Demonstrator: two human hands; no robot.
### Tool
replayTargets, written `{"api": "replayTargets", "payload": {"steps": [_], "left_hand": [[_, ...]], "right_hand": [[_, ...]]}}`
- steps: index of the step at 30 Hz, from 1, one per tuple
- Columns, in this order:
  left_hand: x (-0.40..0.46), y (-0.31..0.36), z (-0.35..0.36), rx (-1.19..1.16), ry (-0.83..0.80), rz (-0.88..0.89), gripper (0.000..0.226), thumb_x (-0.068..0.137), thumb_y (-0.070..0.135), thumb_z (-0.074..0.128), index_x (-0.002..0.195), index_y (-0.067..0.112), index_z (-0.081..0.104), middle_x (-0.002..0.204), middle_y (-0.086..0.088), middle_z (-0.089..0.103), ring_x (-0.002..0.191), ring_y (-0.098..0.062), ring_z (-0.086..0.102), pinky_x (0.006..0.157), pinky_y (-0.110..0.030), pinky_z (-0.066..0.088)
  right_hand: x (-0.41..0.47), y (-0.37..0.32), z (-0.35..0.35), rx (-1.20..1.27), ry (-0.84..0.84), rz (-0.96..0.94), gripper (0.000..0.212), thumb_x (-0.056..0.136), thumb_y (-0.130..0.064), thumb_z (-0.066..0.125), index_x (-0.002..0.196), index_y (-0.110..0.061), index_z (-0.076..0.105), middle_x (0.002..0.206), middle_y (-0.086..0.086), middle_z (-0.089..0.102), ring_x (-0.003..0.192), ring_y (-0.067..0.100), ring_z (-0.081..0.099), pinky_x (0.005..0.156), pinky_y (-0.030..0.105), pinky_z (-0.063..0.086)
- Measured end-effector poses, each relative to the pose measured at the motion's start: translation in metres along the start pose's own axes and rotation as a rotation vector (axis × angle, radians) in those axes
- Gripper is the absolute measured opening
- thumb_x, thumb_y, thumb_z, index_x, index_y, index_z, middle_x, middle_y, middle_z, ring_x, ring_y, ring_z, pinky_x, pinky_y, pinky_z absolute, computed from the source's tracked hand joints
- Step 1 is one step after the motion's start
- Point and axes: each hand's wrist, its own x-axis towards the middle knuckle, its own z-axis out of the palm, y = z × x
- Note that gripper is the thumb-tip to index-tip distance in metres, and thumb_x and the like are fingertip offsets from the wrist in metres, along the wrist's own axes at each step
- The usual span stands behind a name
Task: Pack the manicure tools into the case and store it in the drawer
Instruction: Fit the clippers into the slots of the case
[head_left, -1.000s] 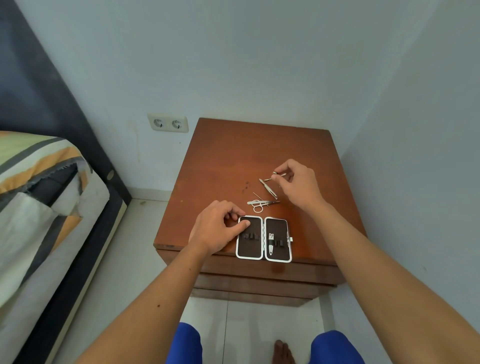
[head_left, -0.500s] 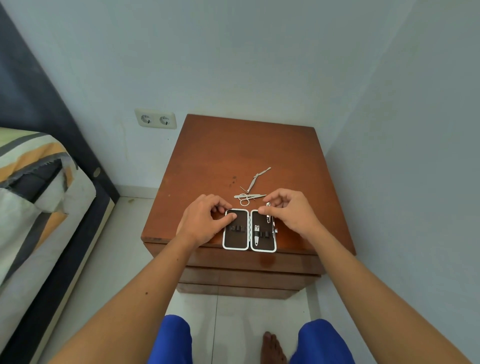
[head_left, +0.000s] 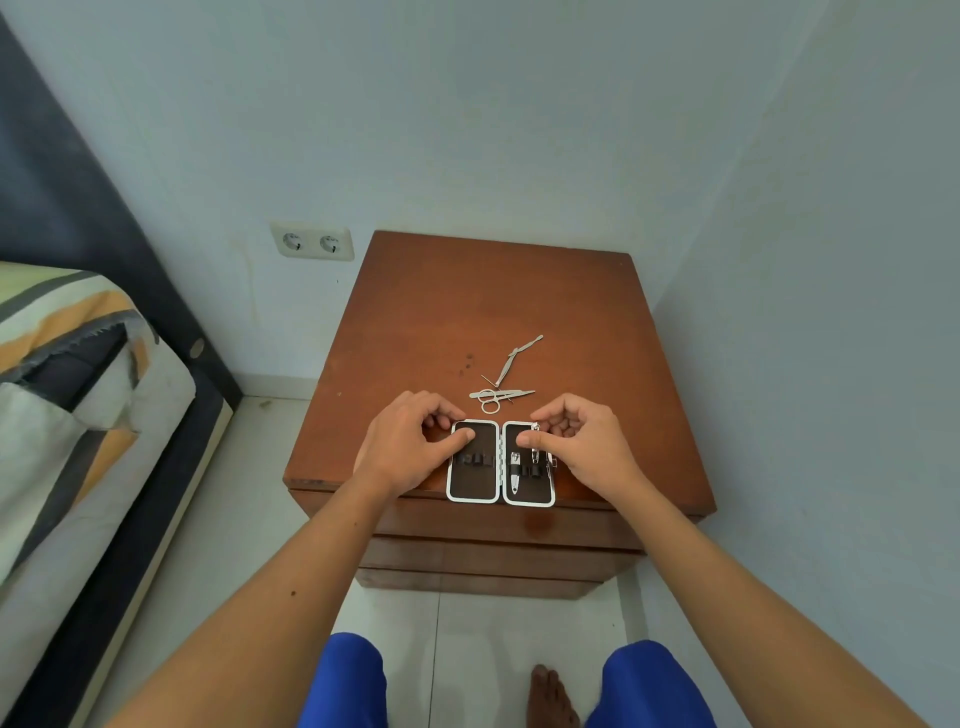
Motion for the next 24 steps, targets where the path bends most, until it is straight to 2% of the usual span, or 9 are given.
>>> {"api": "replayTargets", "payload": {"steps": [6, 9, 12, 14, 16, 24], "left_hand": [[0.0, -0.001, 0.001, -0.006, -0.003, -0.012, 0.016, 0.086, 0.045, 0.085, 0.096, 0.041, 0.075, 0.085, 0.021, 0.067, 0.095, -0.001, 0.058, 0.072, -0.018, 0.043], [0.0, -0.001, 0.001, -0.002, 0.002, -0.008, 0.016, 0.086, 0.046, 0.085, 0.096, 0.041, 0.074, 0.085, 0.021, 0.067, 0.096, 0.001, 0.057, 0.071, -0.016, 0.041], [0.0, -0.002, 0.001, 0.003, 0.01, -0.001, 0.016, 0.085, 0.045, 0.085, 0.096, 0.04, 0.075, 0.085, 0.021, 0.066, 0.095, 0.003, 0.057, 0.071, -0.013, 0.039], [0.0, -0.002, 0.002, 0.004, 0.009, 0.003, 0.016, 0.086, 0.046, 0.085, 0.097, 0.04, 0.075, 0.084, 0.022, 0.066, 0.096, 0.003, 0.056, 0.07, -0.013, 0.038], [0.0, -0.002, 0.002, 0.005, 0.006, 0.003, 0.016, 0.086, 0.046, 0.084, 0.097, 0.04, 0.075, 0.085, 0.021, 0.066, 0.097, 0.002, 0.056, 0.07, -0.014, 0.038], [0.001, -0.002, 0.002, 0.009, 0.001, 0.001, 0.015, 0.087, 0.045, 0.084, 0.098, 0.039, 0.075, 0.086, 0.02, 0.067, 0.098, 0.001, 0.056, 0.07, -0.014, 0.039]], "right_hand": [[-0.011, 0.001, 0.001, -0.169, -0.012, -0.087, 0.035, 0.063, -0.036, 0.1, 0.085, -0.025, 0.076, 0.072, -0.018, 0.065, 0.06, 0.004, 0.048, 0.059, 0.016, 0.039], [-0.02, 0.003, -0.001, -0.333, -0.019, -0.228, 0.034, 0.071, -0.046, 0.093, 0.093, -0.025, 0.078, 0.088, -0.019, 0.064, 0.075, 0.009, 0.056, 0.068, 0.014, 0.039], [-0.031, 0.003, -0.008, -0.464, -0.114, -0.287, 0.047, 0.08, -0.062, 0.079, 0.113, -0.028, 0.077, 0.11, -0.018, 0.059, 0.099, 0.005, 0.058, 0.085, 0.015, 0.045], [-0.037, 0.005, -0.014, -0.526, -0.183, -0.312, 0.054, 0.082, -0.063, 0.077, 0.124, -0.029, 0.073, 0.12, -0.019, 0.055, 0.112, 0.003, 0.056, 0.094, 0.019, 0.046], [-0.04, 0.005, -0.02, -0.526, -0.221, -0.316, 0.055, 0.083, -0.058, 0.079, 0.128, -0.028, 0.071, 0.126, -0.018, 0.052, 0.118, 0.005, 0.056, 0.097, 0.022, 0.048], [-0.039, 0.001, -0.025, -0.473, -0.209, -0.296, 0.038, 0.082, -0.045, 0.085, 0.115, -0.027, 0.075, 0.11, -0.011, 0.057, 0.099, 0.013, 0.059, 0.087, 0.02, 0.048]]}}
